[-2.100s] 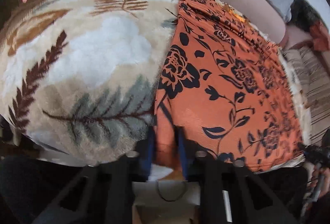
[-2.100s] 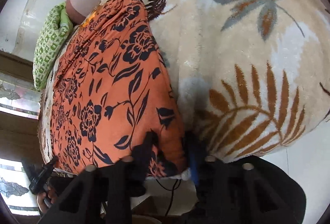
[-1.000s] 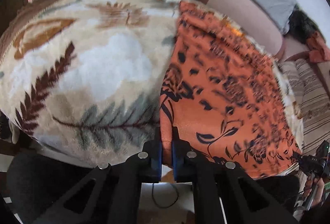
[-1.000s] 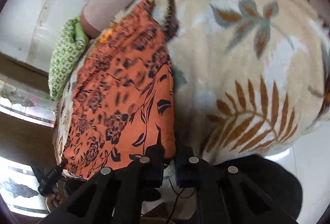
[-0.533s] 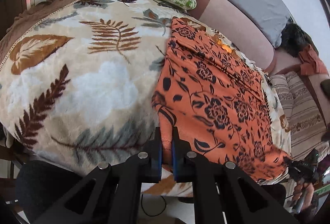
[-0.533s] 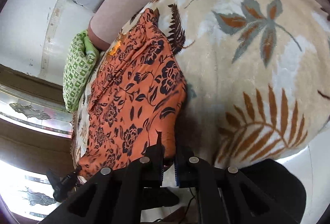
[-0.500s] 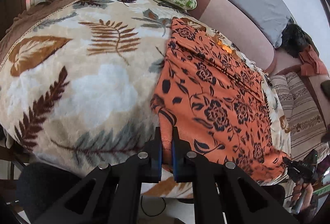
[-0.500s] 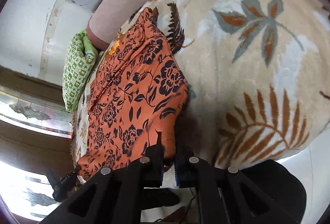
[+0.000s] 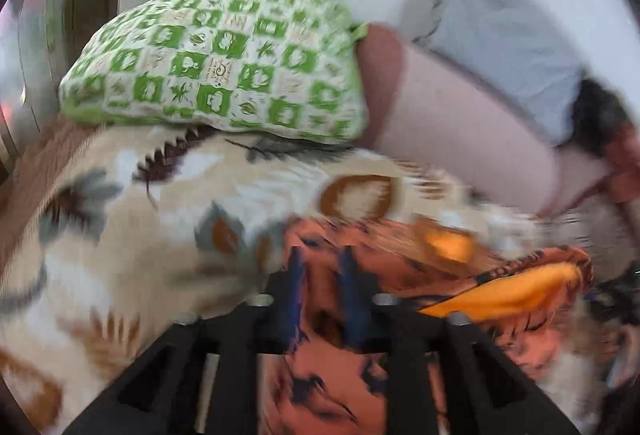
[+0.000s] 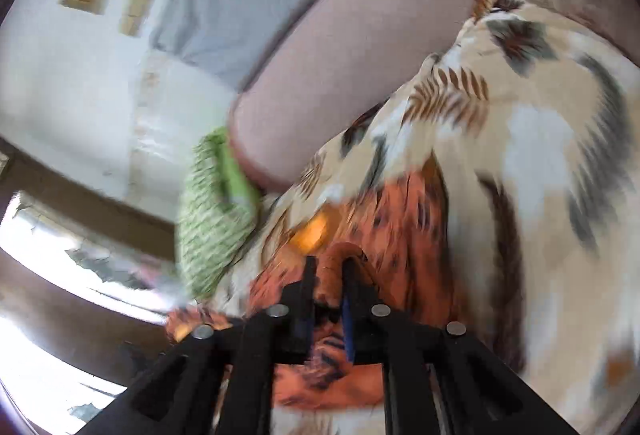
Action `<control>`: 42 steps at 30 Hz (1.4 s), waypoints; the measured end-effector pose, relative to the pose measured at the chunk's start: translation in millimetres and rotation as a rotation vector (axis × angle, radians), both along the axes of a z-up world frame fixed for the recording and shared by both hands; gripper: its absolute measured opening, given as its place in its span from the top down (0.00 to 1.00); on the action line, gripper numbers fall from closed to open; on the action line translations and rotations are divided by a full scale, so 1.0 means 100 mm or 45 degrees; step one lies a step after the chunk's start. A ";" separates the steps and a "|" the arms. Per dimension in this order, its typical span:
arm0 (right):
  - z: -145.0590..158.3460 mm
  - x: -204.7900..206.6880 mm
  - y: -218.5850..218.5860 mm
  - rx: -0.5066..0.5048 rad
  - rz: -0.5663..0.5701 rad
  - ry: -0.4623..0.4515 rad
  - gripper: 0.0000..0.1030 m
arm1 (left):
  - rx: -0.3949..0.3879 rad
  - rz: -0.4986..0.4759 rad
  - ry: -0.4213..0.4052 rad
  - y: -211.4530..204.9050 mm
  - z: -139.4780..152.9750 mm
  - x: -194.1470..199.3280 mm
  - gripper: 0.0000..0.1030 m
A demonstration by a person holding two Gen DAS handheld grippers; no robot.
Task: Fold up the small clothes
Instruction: 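Grasp the shirt hem with both grippers and fold it up toward the collar, then release the hem and smooth the folded shirt with both grippers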
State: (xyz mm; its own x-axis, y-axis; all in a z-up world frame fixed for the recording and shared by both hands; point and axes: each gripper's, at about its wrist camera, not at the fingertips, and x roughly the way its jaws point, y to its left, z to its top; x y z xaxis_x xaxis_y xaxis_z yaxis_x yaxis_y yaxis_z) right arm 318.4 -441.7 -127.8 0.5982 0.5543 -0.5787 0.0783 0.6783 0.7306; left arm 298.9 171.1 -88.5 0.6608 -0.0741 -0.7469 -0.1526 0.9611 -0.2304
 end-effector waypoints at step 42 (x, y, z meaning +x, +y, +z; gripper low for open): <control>-0.66 -1.78 0.46 -0.337 0.354 0.388 0.30 | -0.022 -0.050 0.383 -0.10 -0.63 -2.17 0.69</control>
State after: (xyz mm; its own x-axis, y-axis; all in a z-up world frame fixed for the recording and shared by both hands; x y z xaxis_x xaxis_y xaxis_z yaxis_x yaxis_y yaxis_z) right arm 140.8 -396.2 -193.5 0.2299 0.4795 -0.8469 0.0511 0.8630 0.5026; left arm 81.8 161.4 -151.6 0.4065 -0.1094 -0.9071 -0.1793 0.9639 -0.1967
